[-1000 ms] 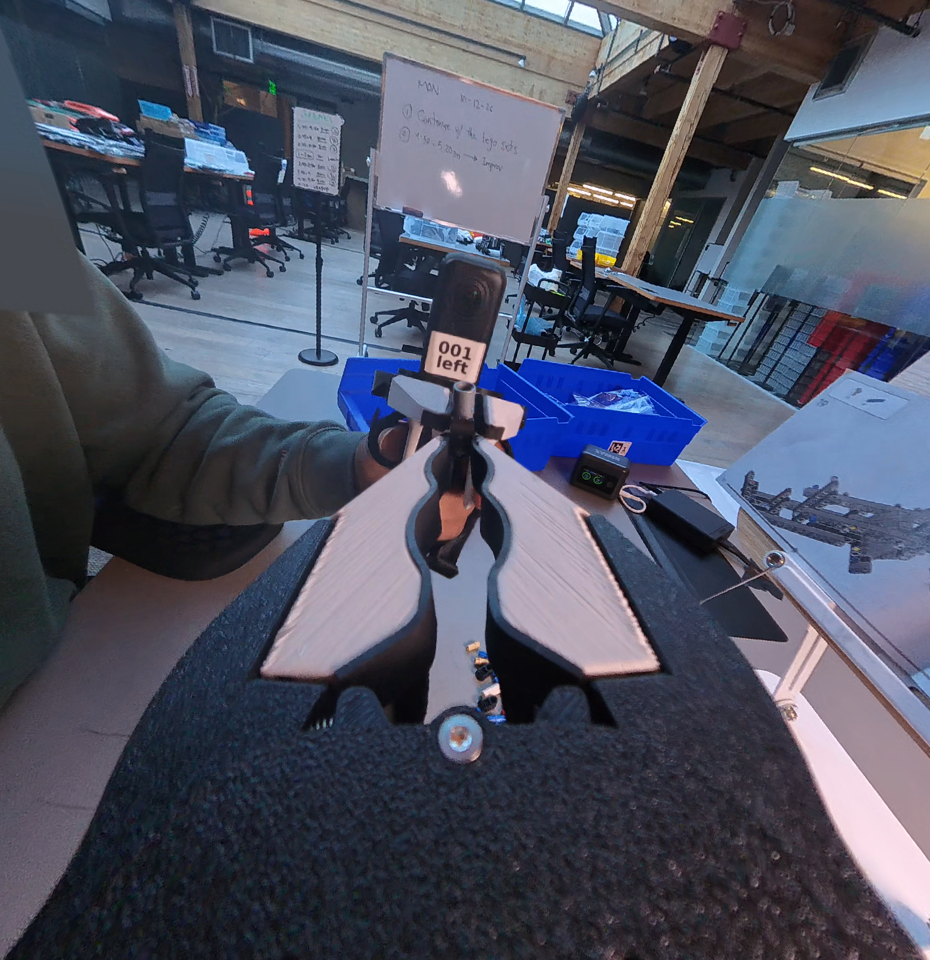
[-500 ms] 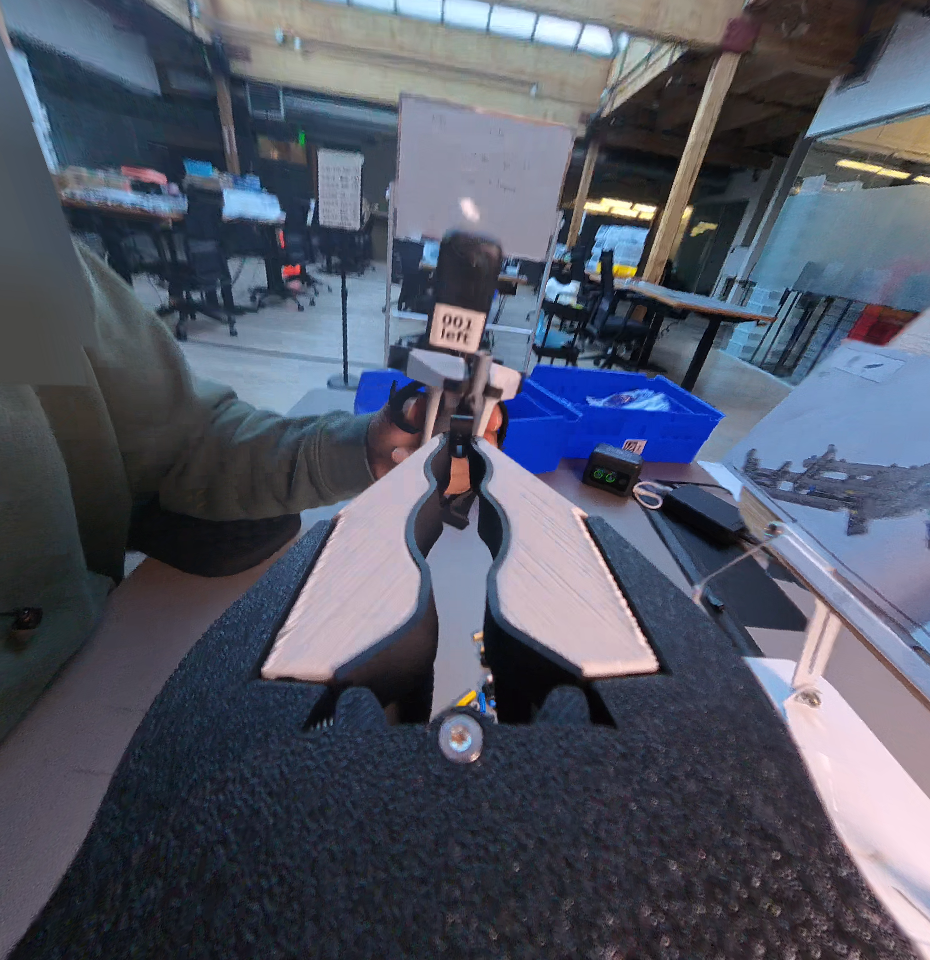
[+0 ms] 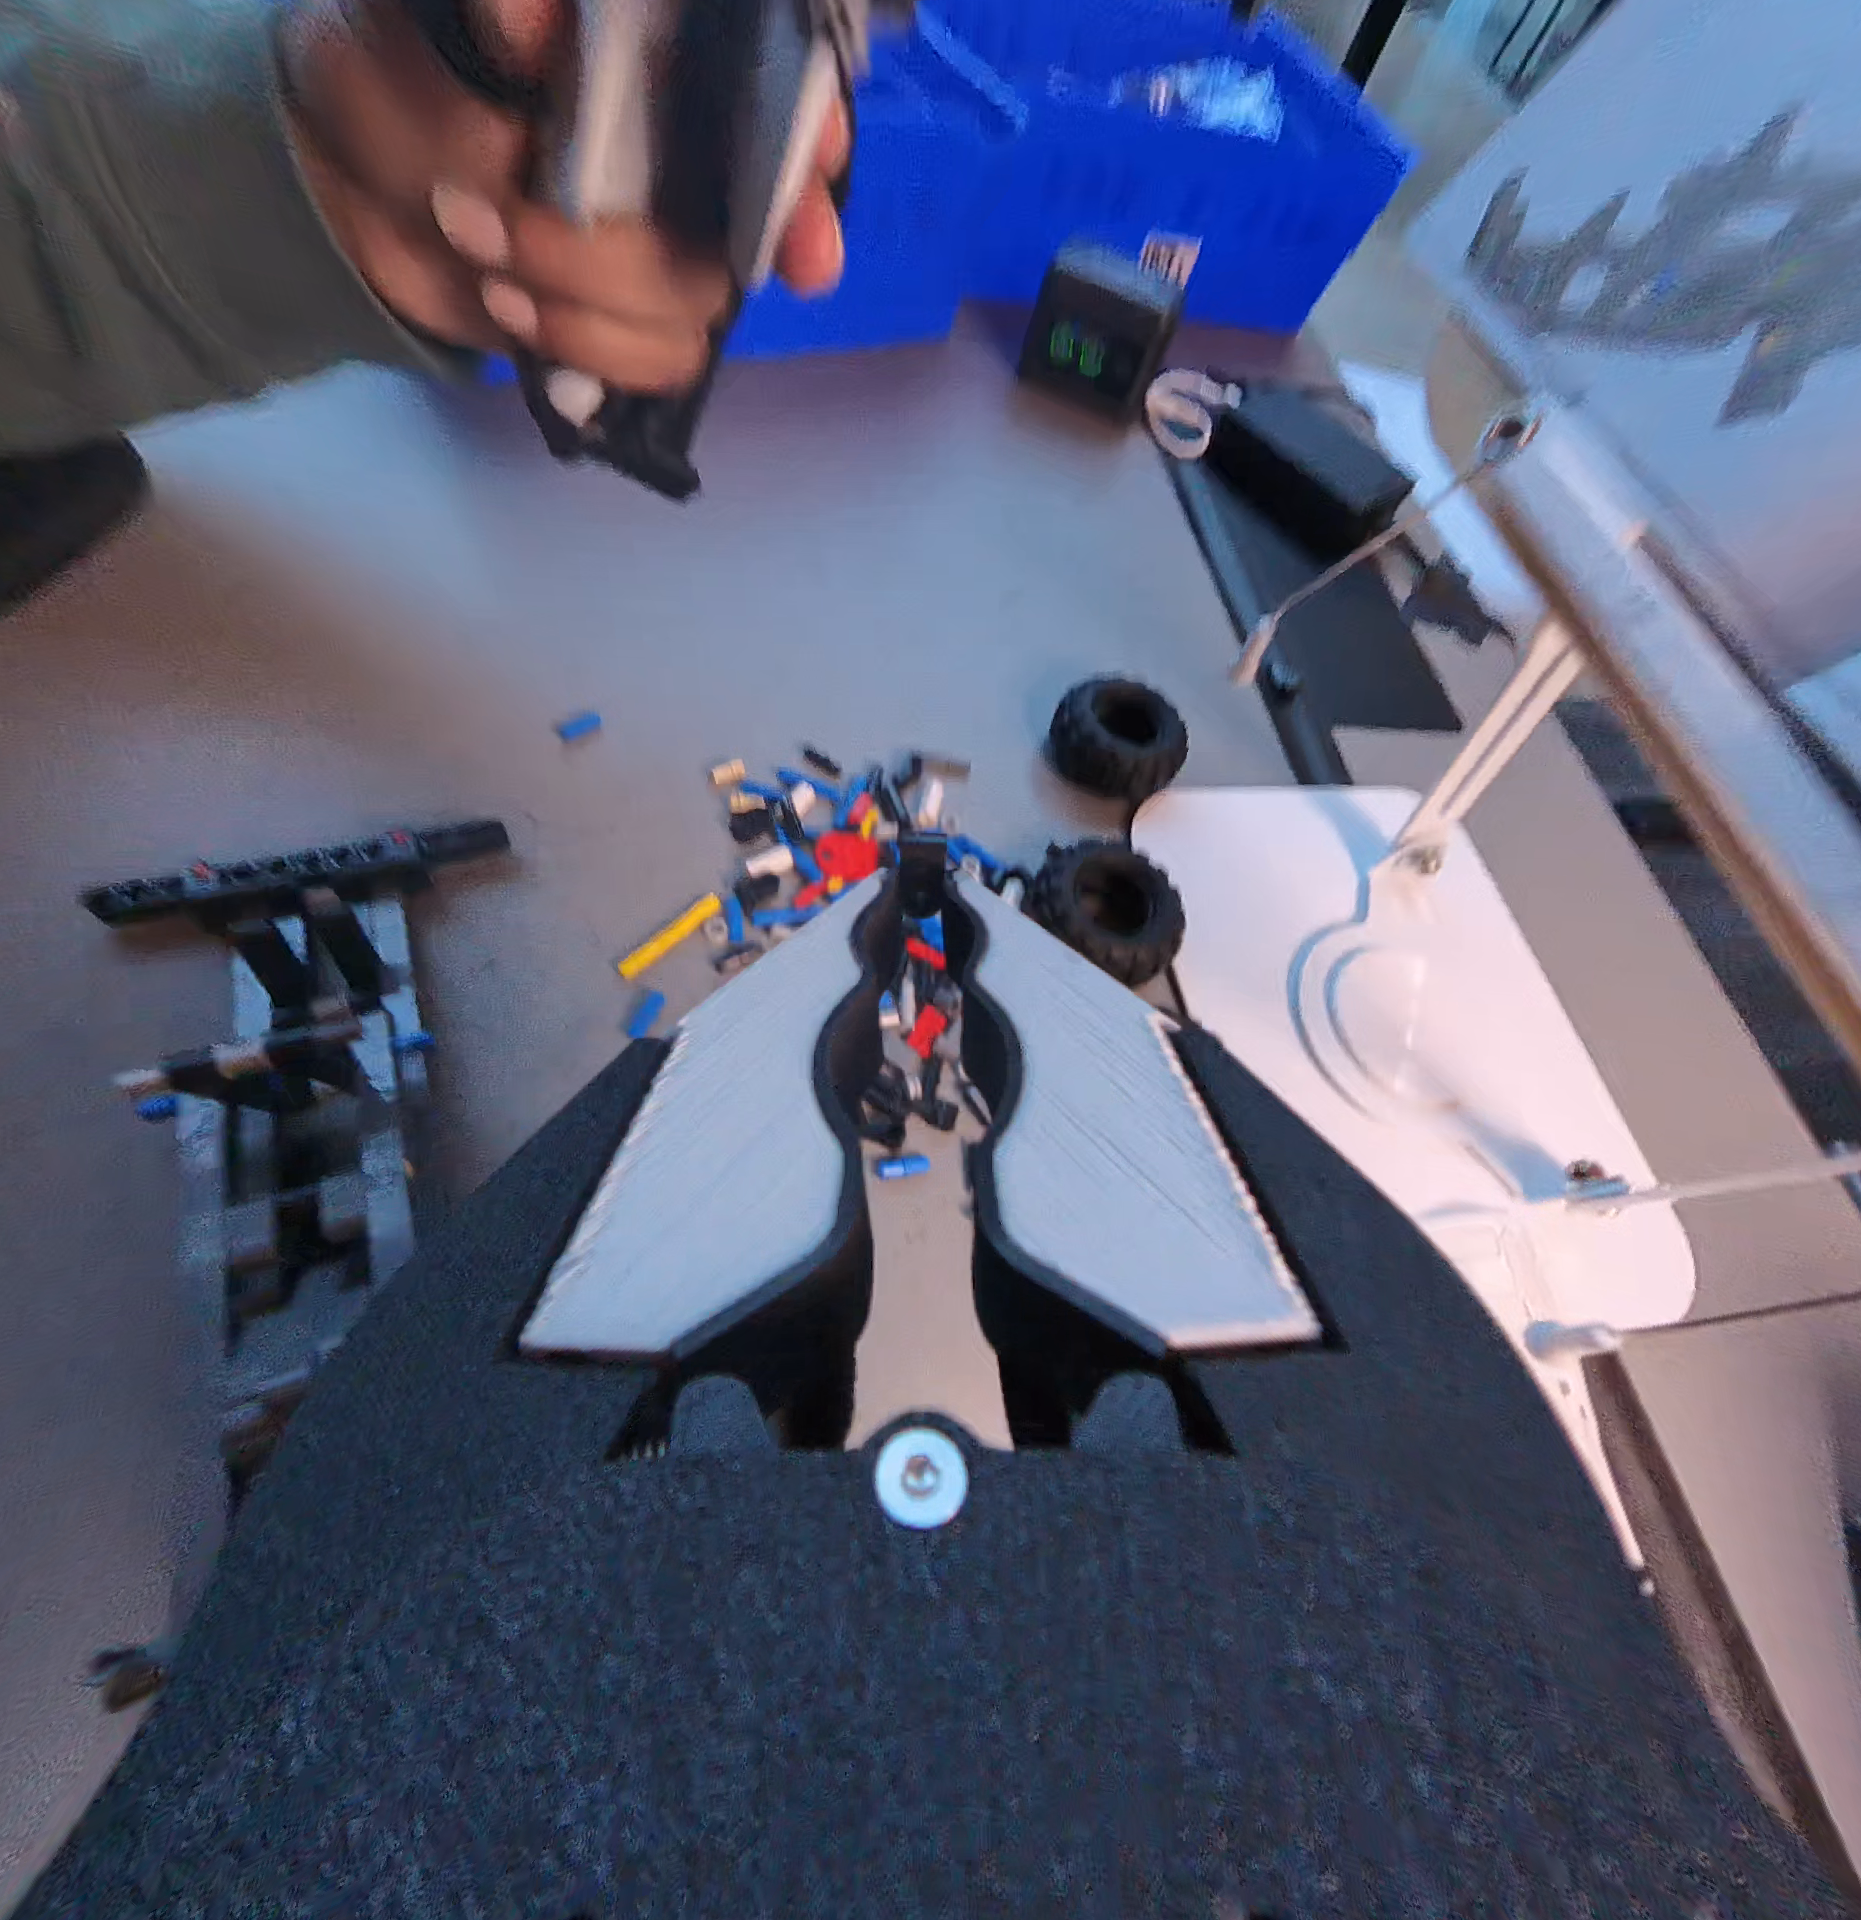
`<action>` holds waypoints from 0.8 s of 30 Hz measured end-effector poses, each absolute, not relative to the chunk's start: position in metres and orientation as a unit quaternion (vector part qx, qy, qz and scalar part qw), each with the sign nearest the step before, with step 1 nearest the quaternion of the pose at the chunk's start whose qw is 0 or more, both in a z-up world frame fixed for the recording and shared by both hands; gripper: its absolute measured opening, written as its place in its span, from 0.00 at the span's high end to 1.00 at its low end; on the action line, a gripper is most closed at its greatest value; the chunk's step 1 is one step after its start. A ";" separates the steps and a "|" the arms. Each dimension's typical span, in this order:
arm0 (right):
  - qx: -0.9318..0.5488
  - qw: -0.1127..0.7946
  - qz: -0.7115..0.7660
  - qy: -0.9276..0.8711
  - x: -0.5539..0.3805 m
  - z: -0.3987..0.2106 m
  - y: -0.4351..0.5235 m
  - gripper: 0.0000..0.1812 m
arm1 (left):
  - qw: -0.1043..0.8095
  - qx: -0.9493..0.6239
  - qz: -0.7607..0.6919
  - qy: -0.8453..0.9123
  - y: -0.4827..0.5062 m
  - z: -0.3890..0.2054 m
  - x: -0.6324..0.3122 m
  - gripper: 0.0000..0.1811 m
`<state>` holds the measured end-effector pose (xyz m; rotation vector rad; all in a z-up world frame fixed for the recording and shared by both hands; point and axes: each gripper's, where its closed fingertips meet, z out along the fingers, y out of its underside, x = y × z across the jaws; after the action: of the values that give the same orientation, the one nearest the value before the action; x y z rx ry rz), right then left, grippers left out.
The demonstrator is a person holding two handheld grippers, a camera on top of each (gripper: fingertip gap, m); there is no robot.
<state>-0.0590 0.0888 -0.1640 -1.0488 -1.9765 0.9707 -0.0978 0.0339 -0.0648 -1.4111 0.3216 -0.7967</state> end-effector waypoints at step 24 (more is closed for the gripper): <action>-0.299 0.447 0.468 -0.701 -0.058 -0.077 0.030 0.85 | 0.596 -0.568 -0.554 0.124 0.031 -0.074 -0.047 0.96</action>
<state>-0.0580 0.0305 -0.0772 -0.7394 -1.7355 1.1589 -0.0475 0.0308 -0.0744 -1.3188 0.2870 -1.2873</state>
